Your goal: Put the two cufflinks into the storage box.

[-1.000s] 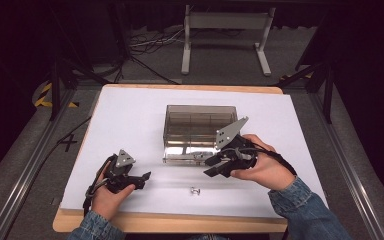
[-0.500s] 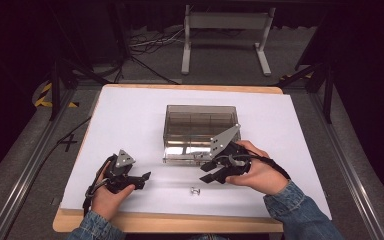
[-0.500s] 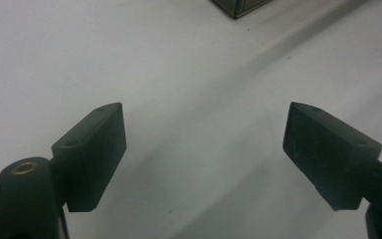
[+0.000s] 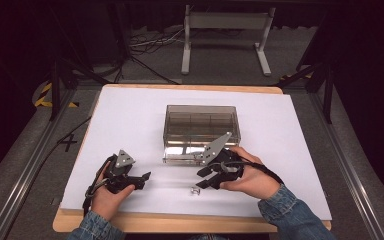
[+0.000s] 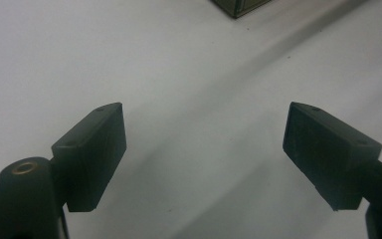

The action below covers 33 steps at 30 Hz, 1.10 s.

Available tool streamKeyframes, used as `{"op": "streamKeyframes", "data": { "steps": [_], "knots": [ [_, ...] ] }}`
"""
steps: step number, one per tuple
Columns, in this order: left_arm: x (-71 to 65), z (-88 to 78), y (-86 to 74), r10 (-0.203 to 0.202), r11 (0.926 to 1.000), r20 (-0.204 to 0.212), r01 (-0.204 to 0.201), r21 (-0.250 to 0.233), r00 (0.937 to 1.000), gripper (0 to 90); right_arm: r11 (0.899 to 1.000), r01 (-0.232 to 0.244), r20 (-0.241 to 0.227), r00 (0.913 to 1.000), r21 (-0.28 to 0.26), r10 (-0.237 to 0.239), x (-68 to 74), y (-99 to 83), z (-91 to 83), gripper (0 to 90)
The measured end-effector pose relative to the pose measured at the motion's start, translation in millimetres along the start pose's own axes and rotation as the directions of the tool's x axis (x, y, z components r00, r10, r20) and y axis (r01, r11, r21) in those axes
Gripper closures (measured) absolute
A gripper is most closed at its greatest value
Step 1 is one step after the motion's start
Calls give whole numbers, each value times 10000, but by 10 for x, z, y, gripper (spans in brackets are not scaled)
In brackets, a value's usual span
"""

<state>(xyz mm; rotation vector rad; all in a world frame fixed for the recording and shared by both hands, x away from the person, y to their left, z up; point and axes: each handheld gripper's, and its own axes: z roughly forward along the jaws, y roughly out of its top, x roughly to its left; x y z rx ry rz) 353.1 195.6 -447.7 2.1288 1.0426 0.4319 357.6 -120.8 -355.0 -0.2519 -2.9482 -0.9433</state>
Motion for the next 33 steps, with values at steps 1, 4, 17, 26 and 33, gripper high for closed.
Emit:
{"op": "streamKeyframes", "data": {
  "steps": [1, 4, 17, 26, 33],
  "knots": [
    [-1, 0, 0, -5, 10000, 6, 5, 10, 10000, 181, 10000, 48, -18, 10000, 46, -48, -2, -7, 32, 615],
    [1, 0, 0, 13, 10000, -21, -13, 2, 10000, 181, 9998, 33, -20, 10000, 185, -32, 4, -17, 95, 614],
    [-4, 3, -1, 26, 10000, 39, -26, 55, 10000, 181, 9982, 146, 19, 9999, 584, -147, 6, -53, 320, 603],
    [-6, 4, -1, 10, 10000, 60, -11, 69, 10000, 181, 9965, 233, 180, 9995, 799, -248, 6, -64, 465, 598],
    [-6, 3, -2, 14, 10000, 60, -14, 66, 10000, 180, 9951, 126, 361, 9992, 977, -162, 10, -78, 566, 601]
  ]
}}
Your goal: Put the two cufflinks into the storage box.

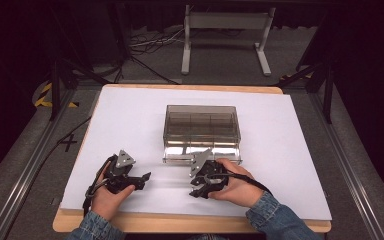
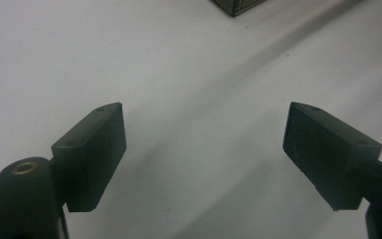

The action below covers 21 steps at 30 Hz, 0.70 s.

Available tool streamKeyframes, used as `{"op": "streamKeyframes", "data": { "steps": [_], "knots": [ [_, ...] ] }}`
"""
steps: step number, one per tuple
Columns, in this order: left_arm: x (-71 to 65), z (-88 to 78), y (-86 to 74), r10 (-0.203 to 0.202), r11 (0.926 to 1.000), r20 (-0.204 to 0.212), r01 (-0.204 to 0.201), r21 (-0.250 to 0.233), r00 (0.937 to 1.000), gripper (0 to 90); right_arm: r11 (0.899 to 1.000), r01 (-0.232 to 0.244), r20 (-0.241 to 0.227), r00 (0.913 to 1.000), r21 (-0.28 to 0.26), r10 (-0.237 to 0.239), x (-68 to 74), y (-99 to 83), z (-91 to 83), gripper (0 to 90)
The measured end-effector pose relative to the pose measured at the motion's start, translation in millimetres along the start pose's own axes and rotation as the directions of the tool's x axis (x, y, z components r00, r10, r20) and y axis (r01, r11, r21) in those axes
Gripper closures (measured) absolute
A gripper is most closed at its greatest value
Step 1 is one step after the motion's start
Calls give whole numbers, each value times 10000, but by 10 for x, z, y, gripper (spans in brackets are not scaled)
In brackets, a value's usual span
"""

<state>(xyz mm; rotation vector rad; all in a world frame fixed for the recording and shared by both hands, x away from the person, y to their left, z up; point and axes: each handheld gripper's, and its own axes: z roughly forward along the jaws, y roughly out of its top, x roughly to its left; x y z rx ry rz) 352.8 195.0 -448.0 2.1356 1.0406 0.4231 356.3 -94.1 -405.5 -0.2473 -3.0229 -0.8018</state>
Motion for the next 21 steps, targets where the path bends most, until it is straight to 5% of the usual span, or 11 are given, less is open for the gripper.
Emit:
{"op": "streamKeyframes", "data": {
  "steps": [21],
  "knots": [
    [-1, 4, -1, 9, 10000, -5, -9, -9, 10000, 180, 9973, 40, 192, 9998, 733, -54, 14, 5, 178, 658]
  ]
}}
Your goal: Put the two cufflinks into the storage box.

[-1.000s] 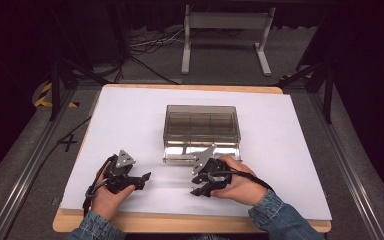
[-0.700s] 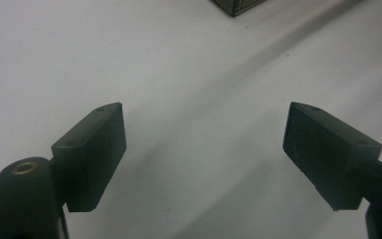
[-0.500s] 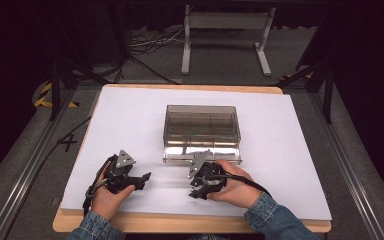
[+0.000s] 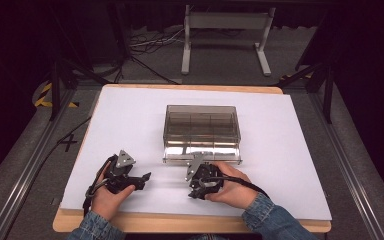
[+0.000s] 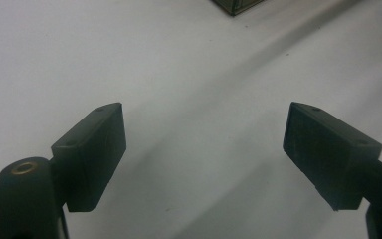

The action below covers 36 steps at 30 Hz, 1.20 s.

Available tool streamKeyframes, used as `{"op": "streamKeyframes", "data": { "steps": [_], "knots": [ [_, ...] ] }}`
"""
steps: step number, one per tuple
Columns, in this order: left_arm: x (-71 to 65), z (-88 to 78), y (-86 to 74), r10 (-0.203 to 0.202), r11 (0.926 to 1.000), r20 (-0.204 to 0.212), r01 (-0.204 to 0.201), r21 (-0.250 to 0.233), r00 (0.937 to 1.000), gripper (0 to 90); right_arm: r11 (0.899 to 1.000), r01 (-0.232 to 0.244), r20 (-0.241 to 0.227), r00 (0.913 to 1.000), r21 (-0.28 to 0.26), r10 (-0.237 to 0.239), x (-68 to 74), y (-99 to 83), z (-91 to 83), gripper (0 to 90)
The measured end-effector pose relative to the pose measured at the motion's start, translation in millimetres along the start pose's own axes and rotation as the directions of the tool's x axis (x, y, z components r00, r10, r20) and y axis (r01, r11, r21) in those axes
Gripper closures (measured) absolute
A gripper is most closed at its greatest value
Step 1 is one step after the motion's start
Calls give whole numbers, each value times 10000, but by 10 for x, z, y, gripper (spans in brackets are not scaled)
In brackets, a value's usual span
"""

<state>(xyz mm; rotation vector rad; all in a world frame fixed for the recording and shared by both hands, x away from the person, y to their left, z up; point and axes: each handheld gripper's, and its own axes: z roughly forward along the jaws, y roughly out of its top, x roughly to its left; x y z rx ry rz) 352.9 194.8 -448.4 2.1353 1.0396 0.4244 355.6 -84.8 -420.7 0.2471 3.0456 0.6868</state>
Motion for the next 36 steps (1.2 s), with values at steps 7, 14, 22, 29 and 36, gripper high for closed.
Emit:
{"op": "streamKeyframes", "data": {
  "steps": [7, 14, 22, 29, 36],
  "knots": [
    [-2, -1, 0, -8, 10000, 15, 8, -7, 10000, 180, 10000, 38, 243, 9997, 70, -40, -2, 3, 6, 730],
    [0, -5, 1, -20, 10000, 22, 20, 1, 10000, 180, 10000, -70, 58, 10000, 67, 70, 7, 18, -22, 734],
    [4, -7, 2, 14, 10000, -5, -14, -4, 10000, 180, 9999, -95, -23, 10000, -38, 95, 23, 49, -130, 734],
    [4, -6, 3, 27, 10000, -35, -27, -8, 10000, 180, 10000, -54, -85, 9999, -53, 54, 28, 70, -214, 734],
    [-3, -1, 0, -34, 10000, -2, 34, -15, 10000, 180, 9999, -19, -136, 9999, -109, 18, 36, 91, -318, 734]
  ]
}}
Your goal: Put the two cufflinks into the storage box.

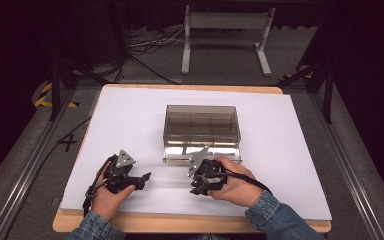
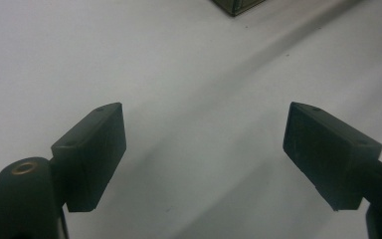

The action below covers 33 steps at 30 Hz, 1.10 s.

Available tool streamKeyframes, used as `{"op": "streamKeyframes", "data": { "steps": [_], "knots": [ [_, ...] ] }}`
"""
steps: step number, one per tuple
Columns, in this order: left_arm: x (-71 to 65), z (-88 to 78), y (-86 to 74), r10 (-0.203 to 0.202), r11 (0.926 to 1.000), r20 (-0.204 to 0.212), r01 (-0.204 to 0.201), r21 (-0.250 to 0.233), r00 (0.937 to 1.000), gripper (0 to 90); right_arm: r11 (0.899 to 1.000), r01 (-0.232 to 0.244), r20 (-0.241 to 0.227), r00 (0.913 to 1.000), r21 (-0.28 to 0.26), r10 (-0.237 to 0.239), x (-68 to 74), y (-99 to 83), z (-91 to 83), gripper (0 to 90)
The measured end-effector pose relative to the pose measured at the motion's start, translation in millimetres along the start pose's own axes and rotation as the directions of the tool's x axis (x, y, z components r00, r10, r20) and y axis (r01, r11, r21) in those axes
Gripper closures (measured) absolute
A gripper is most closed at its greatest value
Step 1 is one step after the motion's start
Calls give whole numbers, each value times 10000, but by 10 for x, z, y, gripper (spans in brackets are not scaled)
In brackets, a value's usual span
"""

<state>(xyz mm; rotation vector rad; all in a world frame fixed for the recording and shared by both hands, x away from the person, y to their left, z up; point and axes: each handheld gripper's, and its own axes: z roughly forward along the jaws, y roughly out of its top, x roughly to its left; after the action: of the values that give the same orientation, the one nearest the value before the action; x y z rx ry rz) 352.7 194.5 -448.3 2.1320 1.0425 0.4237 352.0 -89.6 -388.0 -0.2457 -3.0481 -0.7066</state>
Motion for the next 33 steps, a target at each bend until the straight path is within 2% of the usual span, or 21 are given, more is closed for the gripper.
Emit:
{"op": "streamKeyframes", "data": {
  "steps": [13, 17, 24, 26, 33],
  "knots": [
    [4, -6, 1, 19, 10000, -11, -19, 12, 10000, 180, 9999, 70, -139, 9999, -80, -71, -18, 48, -217, 734],
    [3, -7, 1, 7, 10000, -23, -7, 4, 10000, 180, 9999, -136, -258, 9996, -20, 135, -15, 55, -264, 734],
    [3, -8, 1, 14, 10000, -32, -14, 7, 10000, 180, 9999, -110, -238, 9997, -63, 109, -26, 74, -331, 734],
    [3, -8, 0, 6, 10000, -39, -6, 8, 10000, 180, 9999, 26, -218, 9998, -145, -29, -42, 80, -349, 734],
    [3, -8, -1, 13, 10000, -54, -13, 1, 10000, 180, 9995, -213, -276, 9994, -235, 206, -47, 89, -454, 734]
  ]
}}
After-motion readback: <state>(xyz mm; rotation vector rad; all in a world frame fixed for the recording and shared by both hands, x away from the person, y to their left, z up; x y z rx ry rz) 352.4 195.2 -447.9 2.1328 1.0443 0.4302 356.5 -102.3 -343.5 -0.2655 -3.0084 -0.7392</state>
